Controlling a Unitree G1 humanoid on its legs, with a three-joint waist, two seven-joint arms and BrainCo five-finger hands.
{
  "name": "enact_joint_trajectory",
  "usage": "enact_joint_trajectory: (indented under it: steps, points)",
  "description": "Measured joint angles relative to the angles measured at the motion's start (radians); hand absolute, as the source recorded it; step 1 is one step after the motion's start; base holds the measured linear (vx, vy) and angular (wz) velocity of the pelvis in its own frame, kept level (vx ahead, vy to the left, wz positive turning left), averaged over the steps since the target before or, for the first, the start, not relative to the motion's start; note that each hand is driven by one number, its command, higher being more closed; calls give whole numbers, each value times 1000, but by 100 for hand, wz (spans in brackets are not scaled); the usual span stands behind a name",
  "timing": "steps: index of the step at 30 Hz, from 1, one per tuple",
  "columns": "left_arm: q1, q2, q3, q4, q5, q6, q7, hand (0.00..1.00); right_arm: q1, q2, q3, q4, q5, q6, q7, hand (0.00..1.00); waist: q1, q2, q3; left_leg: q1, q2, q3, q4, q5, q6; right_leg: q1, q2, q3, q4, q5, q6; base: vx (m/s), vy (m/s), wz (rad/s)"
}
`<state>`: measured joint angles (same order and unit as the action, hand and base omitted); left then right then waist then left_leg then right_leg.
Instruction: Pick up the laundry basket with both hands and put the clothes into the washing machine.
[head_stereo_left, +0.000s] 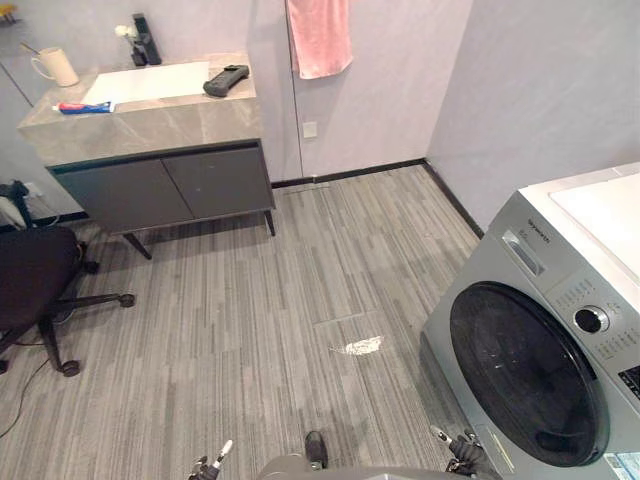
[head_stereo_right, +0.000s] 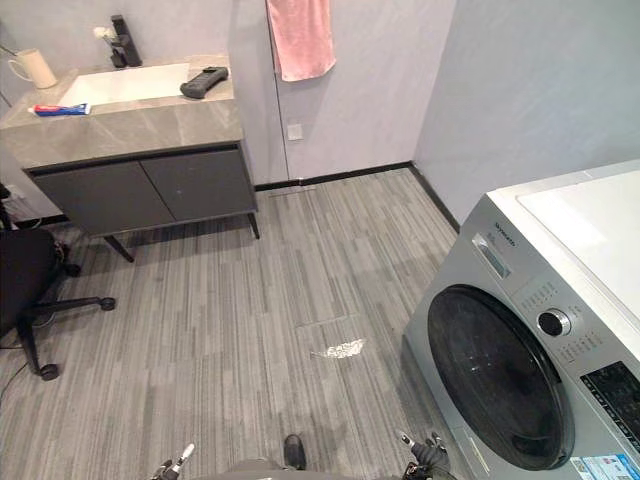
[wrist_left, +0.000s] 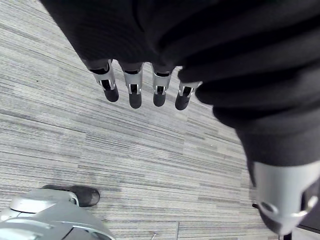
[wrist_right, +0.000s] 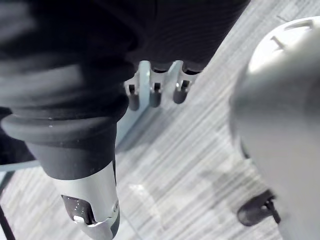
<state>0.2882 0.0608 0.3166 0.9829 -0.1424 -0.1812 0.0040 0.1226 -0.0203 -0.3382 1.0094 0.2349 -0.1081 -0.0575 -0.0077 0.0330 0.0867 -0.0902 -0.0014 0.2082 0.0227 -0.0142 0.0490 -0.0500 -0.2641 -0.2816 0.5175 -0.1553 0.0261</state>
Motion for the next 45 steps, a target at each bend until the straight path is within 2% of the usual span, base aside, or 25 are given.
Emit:
enact_joint_trajectory:
  steps: [1, 2, 3, 4, 5, 6, 8, 9, 10, 11, 12, 14, 17, 18, 28, 31, 32, 34, 35, 36, 37, 39, 41, 43, 45]
  points:
    - [2, 1, 1, 0, 0, 0, 0, 0, 4, 2, 4, 0, 3, 0, 1, 0, -7, -6, 0, 0, -2, -10, -9, 0, 0, -22, 37, 79, 21, -24, 18, -47, -78, 72]
    - [3, 0, 3, 0, 0, 0, -1, 0, 15, 13, 4, -4, 21, -2, 4, 0, -11, -21, 1, 1, -3, -22, -22, 0, 0, -52, 105, 192, 39, -69, 27, -37, -115, 72]
    - [0, -10, 7, 0, 10, 0, -2, 0, 23, 16, 7, -11, 39, -6, 3, 0, -21, -30, 7, 0, -8, -44, -18, 0, 0, -59, 144, 234, 26, -98, 16, -33, -128, 72]
    - [-2, -17, 8, 0, 21, 0, -2, 0, 27, 16, 12, -15, 43, -6, 3, 0, -26, -35, 11, -2, -14, -52, -12, 0, 0, -58, 152, 231, 7, -104, 8, -52, -136, 69]
    - [-5, -17, 17, -4, 32, 0, -3, 0, 31, 19, 27, -22, 47, -8, 3, 0, -28, -57, 18, -10, -36, -60, -4, 0, -1, -44, 154, 224, -73, -116, 2, -77, -130, 88]
    - [-21, -8, 22, 1, 45, 6, -2, 0, 42, 33, 26, -27, 51, -6, 4, 0, -34, -86, 9, -12, -57, -68, 12, 4, -2, -44, 129, 184, -120, -114, -6, -26, -114, 91]
    - [-46, -27, 34, -21, 51, 7, -1, 0, 65, 33, 12, -48, 56, -9, 2, 0, -33, -73, 14, -64, -29, -41, 184, -9, 9, -41, 101, 103, -129, -105, -7, 82, -98, 84]
    - [-46, -46, 45, -30, 51, 4, -1, 0, 64, 21, 16, -54, 57, -13, 0, 0, -35, -51, 17, -44, -1, -51, 224, -38, -13, -23, 114, 62, -143, -104, 1, 80, -89, 89]
    - [-48, -54, 50, -30, 50, 3, -1, 0, 75, 17, 16, -50, 51, -14, -6, 0, -35, -44, 17, -24, 11, -74, 188, -63, -34, -12, 123, 35, -152, -104, 0, 34, -60, 77]
    - [-54, -57, 61, -32, 50, 1, -1, 0, 77, 19, 21, -41, 7, -8, -11, 0, -23, -61, 15, -7, 13, -74, 145, -49, -53, 1, 125, 26, -173, -97, 0, 21, -54, 45]
    - [-53, -58, 73, -32, 49, 1, 0, 0, 75, 21, 24, -41, -18, -7, -14, 0, -21, -58, 8, 1, 15, -73, 125, -41, -51, 9, 128, 17, -187, -94, 0, 42, -60, 22]
    - [-48, -54, 85, -30, 38, 2, 5, 0, 75, 23, 22, -35, -77, -1, -27, 0, -12, -77, -4, -11, 27, -82, 123, -37, -53, 27, 152, 5, -250, -67, 5, 106, -51, 8]
    - [-63, -41, 81, -27, 37, 3, 16, 0, 71, 23, 11, -2, -92, 4, -32, 0, -8, -88, -13, -71, 35, -91, 182, -37, -45, 47, 159, -34, -285, -39, -1, 83, -29, 21]
    - [-72, 15, -42, 47, 28, 4, 21, 0, 17, -11, 23, 66, -92, 2, -34, 0, -32, -61, -2, 71, 31, -66, -125, 108, -73, 63, 191, -13, -355, -11, -3, 17, -10, 20]
    - [-71, 12, -29, 47, 12, 4, 24, 0, 18, -13, 22, 66, -101, 2, -35, 0, -29, -61, 1, 69, 36, -40, -118, 95, -71, 67, 192, -24, -390, -3, -2, 7, 1, -1]
    - [-76, 12, -10, 43, -27, 1, 26, 0, 17, -5, 22, 66, -100, 3, -38, 0, -28, -75, 12, 28, 37, -37, -18, 36, -62, 98, 184, -45, -418, 11, 9, 79, 18, 9]
    - [-73, 8, 4, 45, -48, 0, 31, 0, 17, -5, 22, 66, -100, 3, -40, 0, -19, -78, 15, 1, 41, -33, 53, -8, -58, 106, 180, -47, -419, 9, 11, 82, 38, 1]
    - [-74, -1, 9, 45, -81, 0, 44, 0, 17, -6, 14, 67, -97, 3, -48, 0, -3, -74, 20, -46, 57, 2, 168, -108, -48, 102, 163, -60, -378, -25, 57, 98, 77, 17]
    - [-75, -2, 8, 46, -93, 0, 44, 0, 16, -8, 1, 67, -91, 3, -50, 0, -5, -76, 28, -57, 76, 51, 249, -172, -43, 76, 125, -88, -274, -85, 102, 147, 115, 54]
    - [-74, -6, 7, 49, -103, 2, 46, 0, 22, -17, -5, 68, -83, 5, -50, 0, -4, -65, 43, -47, 76, 70, 279, -192, -33, 24, 75, -94, -82, -123, 127, 157, 135, 44]
    - [-62, -11, 5, 48, -105, 2, 49, 0, 16, -26, -3, 66, -77, 6, -46, 0, 4, -65, 53, -30, 68, 68, 271, -200, -26, -48, 45, -68, 72, -104, 136, 114, 102, 20]
    - [-57, -8, 6, 49, -103, 3, 57, 0, -1, -33, -4, 67, -67, 4, -46, 0, 3, -51, 65, 9, 75, 59, 261, -207, -9, -103, 31, -47, 141, -142, 119, 172, 111, 12]
    - [-50, 5, 21, 51, -99, 4, 62, 0, -10, -28, 0, 68, -66, 3, -48, 0, 5, -50, 73, 32, 90, 52, 254, -212, -24, -147, 23, -78, 104, -155, 109, 248, 28, 17]
    - [-66, 5, 40, 54, -97, 6, 63, 0, -15, -29, 3, 65, -49, -1, -48, 0, 5, -51, 74, 63, 126, 35, 252, -232, -54, -204, 16, -82, 14, -144, 111, 323, -76, 16]
    - [-79, 10, 42, 68, -83, 6, 62, 0, -14, -28, 3, 65, -45, -2, -48, 0, 8, -52, 73, 98, 148, 27, 236, -237, -81, -235, 8, -58, -60, -94, 107, 291, -133, 15]
